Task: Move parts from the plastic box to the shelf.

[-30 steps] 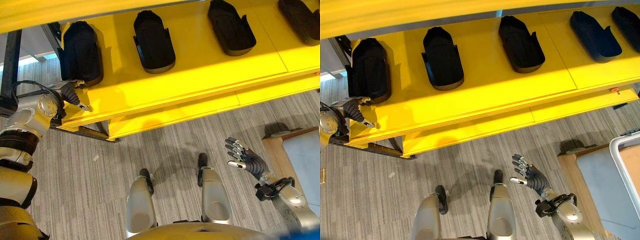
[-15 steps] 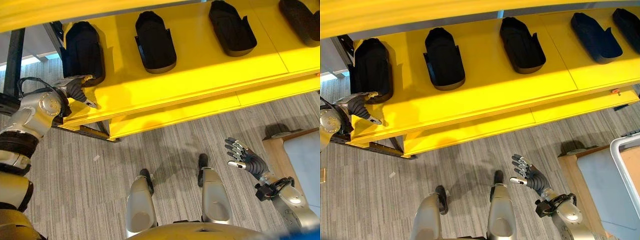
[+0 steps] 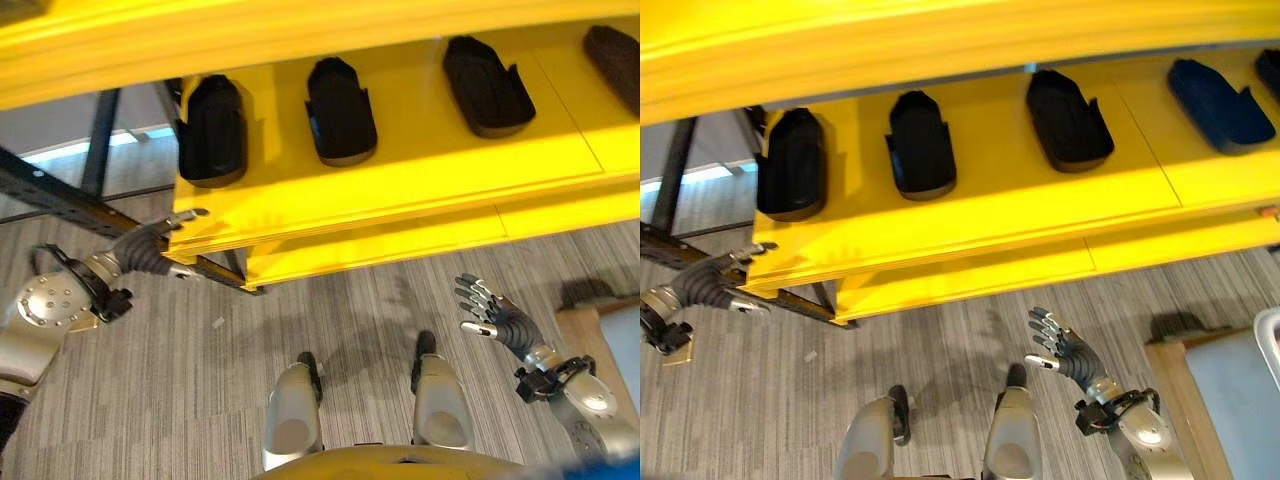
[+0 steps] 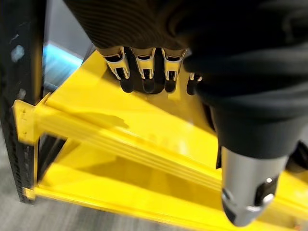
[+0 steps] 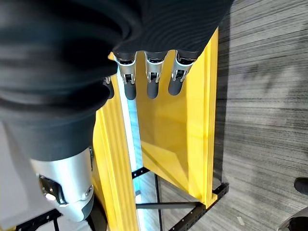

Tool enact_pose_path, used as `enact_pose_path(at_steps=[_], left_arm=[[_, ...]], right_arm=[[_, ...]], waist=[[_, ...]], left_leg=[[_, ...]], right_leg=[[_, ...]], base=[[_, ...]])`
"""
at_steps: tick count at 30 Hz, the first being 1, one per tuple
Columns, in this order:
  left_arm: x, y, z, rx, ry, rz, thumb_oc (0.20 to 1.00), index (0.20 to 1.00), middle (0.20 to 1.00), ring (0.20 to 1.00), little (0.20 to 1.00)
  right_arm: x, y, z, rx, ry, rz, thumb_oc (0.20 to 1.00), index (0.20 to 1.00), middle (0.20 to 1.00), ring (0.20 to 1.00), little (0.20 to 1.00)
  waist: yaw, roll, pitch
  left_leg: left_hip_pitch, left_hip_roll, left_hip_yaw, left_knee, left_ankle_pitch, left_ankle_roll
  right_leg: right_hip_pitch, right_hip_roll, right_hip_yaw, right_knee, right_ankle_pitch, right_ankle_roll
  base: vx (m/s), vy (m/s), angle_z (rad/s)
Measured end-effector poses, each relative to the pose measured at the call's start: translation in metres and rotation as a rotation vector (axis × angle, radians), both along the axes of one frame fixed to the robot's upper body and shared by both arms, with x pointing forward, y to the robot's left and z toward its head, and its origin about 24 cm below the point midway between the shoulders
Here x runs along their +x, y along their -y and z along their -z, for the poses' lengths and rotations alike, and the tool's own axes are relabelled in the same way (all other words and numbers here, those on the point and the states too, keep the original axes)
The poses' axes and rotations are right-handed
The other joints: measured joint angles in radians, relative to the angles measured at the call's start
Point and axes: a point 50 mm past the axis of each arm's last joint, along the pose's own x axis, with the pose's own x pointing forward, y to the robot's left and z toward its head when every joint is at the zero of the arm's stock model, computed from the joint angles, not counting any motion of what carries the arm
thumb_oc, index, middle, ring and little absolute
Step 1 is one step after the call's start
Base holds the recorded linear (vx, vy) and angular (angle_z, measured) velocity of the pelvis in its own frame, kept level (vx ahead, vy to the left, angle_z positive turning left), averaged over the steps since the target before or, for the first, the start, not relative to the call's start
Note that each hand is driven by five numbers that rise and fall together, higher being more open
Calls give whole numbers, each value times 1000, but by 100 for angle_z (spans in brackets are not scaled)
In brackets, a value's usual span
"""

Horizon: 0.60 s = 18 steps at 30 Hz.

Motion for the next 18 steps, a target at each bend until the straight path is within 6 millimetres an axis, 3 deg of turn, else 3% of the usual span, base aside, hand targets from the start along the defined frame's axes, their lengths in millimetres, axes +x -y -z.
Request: enact_pose_path(at_steps=[1, 4, 6, 10, 15, 18], left_arm=[[-3, 9, 11, -150, -7, 8, 1000, 1000, 1000, 1000, 1000], [-13, 26, 29, -385, 4, 14, 1000, 1000, 1000, 1000, 1000], [-22, 42, 54, -603, 2, -34, 1000, 1000, 1000, 1000, 1000], [-41, 57, 86, -787, -42, -157, 1000, 1000, 1000, 1000, 1000], [-62, 89, 133, -1055, -169, -321, 1000, 1000, 1000, 1000, 1000], [-71, 94, 141, -1082, -202, -367, 1000, 1000, 1000, 1000, 1000]], right_arm=[[2, -1, -4, 1, 27, 0, 1000, 1000, 1000, 1000, 1000], [2, -4, -7, 11, 57, 0, 1000, 1000, 1000, 1000, 1000], [0, -7, -4, 19, 47, -3, 1000, 1000, 1000, 1000, 1000], [0, -6, -4, 14, 47, 10, 1000, 1000, 1000, 1000, 1000], [-3, -16, 5, 18, 11, 3, 1000, 1000, 1000, 1000, 1000], [-3, -15, 9, 5, -2, 18, 1000, 1000, 1000, 1000, 1000]], waist=[[2, 2, -2], [-4, 2, -20], [0, 1, -57], [1, -1, -108], [3, 10, -228], [9, 12, -254]], left_leg=[[23, -4, -3, -14, 5, -1], [55, -7, -8, -49, 16, -3], [84, -8, -10, -104, 35, -1], [154, -6, -12, -214, 81, -12], [237, -1, -24, -382, 150, -14], [284, 5, -23, -441, 174, -19]], right_leg=[[27, -2, -7, -12, 1, 2], [61, -2, -19, -38, 3, 3], [84, -1, -37, -67, 9, -1], [139, 16, -57, -129, 23, -9], [223, 40, -105, -245, 47, -5], [279, 57, -117, -311, 75, -1]], base=[[27, -46, 7], [26, -59, 9], [20, -76, 9], [20, -89, 6], [-10, -69, 14], [-29, -42, 5]])
